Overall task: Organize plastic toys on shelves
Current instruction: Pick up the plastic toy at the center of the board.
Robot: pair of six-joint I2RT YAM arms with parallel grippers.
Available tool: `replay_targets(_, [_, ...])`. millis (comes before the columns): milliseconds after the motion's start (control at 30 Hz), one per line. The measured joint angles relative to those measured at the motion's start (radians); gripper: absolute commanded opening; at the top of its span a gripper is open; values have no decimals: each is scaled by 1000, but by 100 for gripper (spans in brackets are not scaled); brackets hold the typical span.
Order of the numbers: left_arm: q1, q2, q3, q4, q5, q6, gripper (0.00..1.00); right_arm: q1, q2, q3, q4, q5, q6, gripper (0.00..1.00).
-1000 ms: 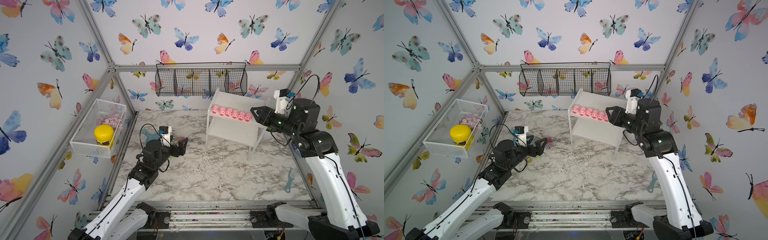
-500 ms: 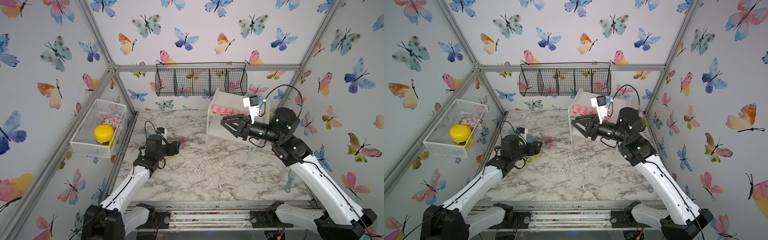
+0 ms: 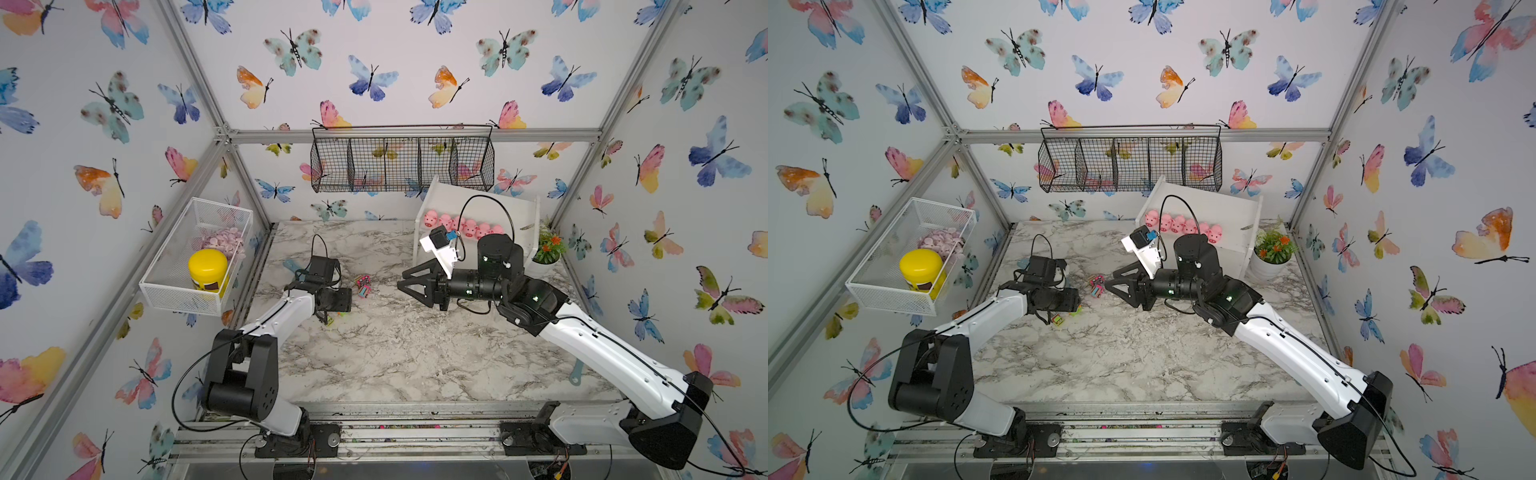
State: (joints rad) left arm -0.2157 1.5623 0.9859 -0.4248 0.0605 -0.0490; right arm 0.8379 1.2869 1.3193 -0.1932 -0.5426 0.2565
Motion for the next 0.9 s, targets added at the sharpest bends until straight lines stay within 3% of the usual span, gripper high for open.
replay_targets(233, [-29, 97, 27, -76, -69, 192, 72, 0, 0, -10, 22, 4, -3, 43])
replay_targets(333, [-35, 151, 53, -84, -79, 230, 60, 0, 0, -10, 27, 5, -3, 42])
replay_targets(533, [-37, 225, 98, -94, -94, 247, 53, 0, 0, -10, 31, 5, -2, 42])
replay_targets(700, [-37, 232, 102, -88, -100, 247, 37, 0, 0, -10, 32, 5, 10, 41])
replay_targets(800, [-37, 232, 102, -87, -95, 250, 19, 0, 0, -10, 37, 5, 14, 41])
replay_targets(900, [-37, 228, 105, -84, -76, 241, 17, 0, 0, -12, 43, 5, 19, 41])
